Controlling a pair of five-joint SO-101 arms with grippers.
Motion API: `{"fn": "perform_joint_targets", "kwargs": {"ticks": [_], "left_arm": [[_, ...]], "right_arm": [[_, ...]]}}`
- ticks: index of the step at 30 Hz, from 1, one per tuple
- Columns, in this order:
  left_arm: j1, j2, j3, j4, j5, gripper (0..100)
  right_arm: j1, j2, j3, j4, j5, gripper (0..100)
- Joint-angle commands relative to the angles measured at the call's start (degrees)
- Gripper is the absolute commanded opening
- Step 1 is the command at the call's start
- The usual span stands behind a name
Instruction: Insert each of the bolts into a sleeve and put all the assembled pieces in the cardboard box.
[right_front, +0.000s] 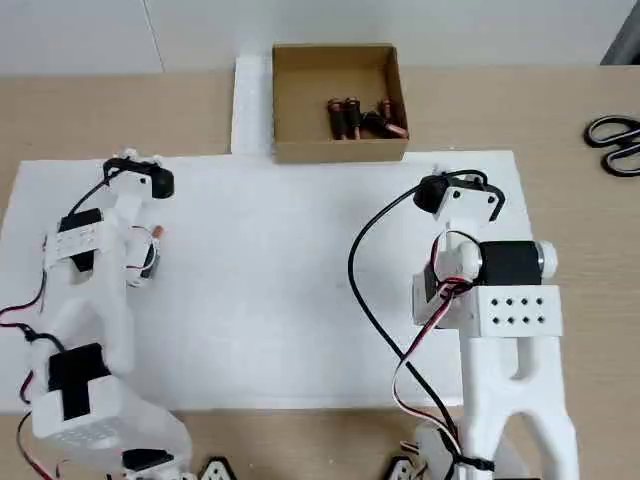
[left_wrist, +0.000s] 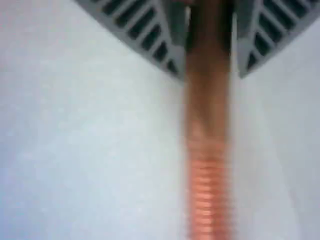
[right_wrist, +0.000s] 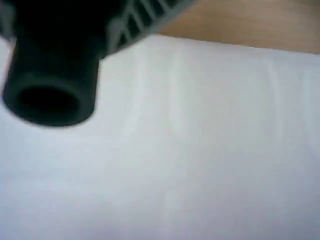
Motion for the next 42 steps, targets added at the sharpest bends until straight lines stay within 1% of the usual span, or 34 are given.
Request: {"fn": "perform_joint_targets", "kwargs": {"ticks": [1,6,10,16,20,24,25,29,33,38,42], "left_arm": [[0.09,-0.62,-1.80,2.11,-0.09,1],[2.64,-4.66,-2.42,6.51,-0.09,1],[5.01,-11.34,-2.42,9.14,-0.18,1],[8.62,-20.40,-2.42,9.41,-0.18,1],[9.41,-21.45,-2.24,9.41,-0.09,1],[9.23,-18.81,-2.15,9.41,-0.70,1],[9.23,-17.67,-2.15,9.05,-2.64,1],[9.05,-14.07,-2.15,5.36,-18.20,1],[9.32,-13.19,-2.15,1.49,-30.33,1],[10.64,-13.19,-2.15,-4.66,-43.08,1],[13.80,-12.84,-2.07,-5.27,-50.55,1]], "right_arm": [[0.40,-1.10,-0.26,-0.40,-0.44,0.2],[0.40,-1.10,-0.26,-0.40,-0.44,0.2],[0.40,-1.10,-0.26,-0.40,-0.44,0.2],[0.48,-1.10,-0.26,-0.40,-0.44,0.2],[2.07,-1.10,-0.26,-0.40,-0.35,0.2],[4.00,-1.10,-0.26,-0.40,-0.09,0.2],[4.26,-1.10,-0.26,-0.40,-0.09,0.2],[4.35,-1.10,-0.26,-0.40,0.88,0.2],[4.35,-1.27,-0.26,-0.31,1.05,0.2],[4.35,-1.10,-0.26,-0.40,1.05,0.2],[4.44,-1.10,-0.18,-0.40,0.97,0.2]]}}
